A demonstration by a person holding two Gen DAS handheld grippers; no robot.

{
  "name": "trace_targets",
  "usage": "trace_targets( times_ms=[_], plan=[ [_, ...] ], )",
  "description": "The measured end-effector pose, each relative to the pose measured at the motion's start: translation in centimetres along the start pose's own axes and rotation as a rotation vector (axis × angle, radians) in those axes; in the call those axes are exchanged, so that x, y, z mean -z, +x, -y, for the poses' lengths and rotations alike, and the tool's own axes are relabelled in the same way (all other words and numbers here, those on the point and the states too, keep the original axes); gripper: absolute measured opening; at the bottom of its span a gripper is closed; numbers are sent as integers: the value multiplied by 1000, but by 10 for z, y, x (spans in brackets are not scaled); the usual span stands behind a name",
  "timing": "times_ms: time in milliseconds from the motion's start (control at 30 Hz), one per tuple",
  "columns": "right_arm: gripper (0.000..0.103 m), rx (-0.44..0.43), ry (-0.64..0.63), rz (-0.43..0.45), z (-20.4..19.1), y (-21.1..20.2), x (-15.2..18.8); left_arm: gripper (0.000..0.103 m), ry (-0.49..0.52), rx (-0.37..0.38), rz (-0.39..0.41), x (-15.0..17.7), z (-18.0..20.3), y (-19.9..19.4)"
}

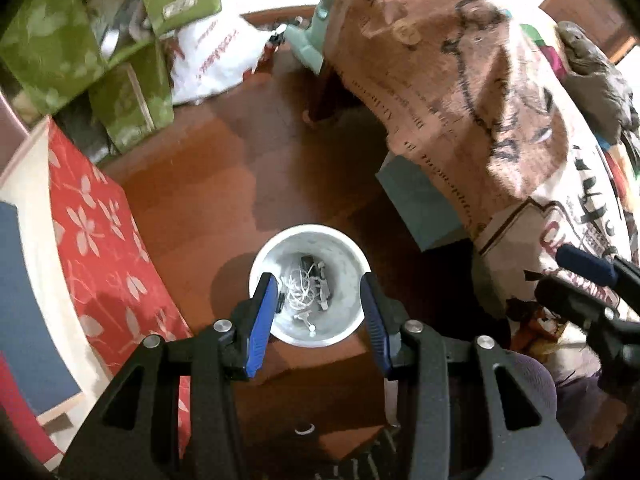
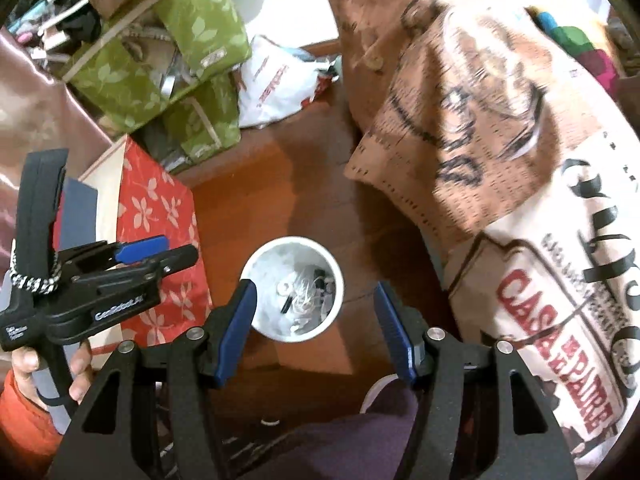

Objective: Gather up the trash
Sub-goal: 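Open the right gripper over the cup while the left gripper releases the pen, then raise both open grippers back up to the Sharpie and black card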

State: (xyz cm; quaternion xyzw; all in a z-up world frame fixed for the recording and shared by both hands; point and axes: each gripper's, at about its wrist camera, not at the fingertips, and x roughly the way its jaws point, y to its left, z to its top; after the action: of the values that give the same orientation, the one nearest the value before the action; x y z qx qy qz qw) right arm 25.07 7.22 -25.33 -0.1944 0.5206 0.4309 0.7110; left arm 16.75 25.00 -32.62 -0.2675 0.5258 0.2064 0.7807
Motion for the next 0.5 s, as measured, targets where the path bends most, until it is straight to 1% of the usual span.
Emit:
trace_targets(
  times_ms=[167, 267, 367, 400, 500],
  plan=[
    [57, 31, 28, 93, 15, -37, 1, 41, 55, 6, 63, -5, 21, -32],
    [57, 53, 49, 154, 27, -61, 4, 41, 102, 10, 116, -9, 43, -55],
    [57, 70, 70, 210, 41, -85, 9, 43, 148, 36, 168, -12, 69, -78],
    [57, 80, 77, 228, 46, -93, 12, 45, 159, 42, 178, -13, 77, -82],
    [57, 95, 106, 275, 63, -117, 21, 45, 203, 37, 199, -16, 104, -92]
  ],
)
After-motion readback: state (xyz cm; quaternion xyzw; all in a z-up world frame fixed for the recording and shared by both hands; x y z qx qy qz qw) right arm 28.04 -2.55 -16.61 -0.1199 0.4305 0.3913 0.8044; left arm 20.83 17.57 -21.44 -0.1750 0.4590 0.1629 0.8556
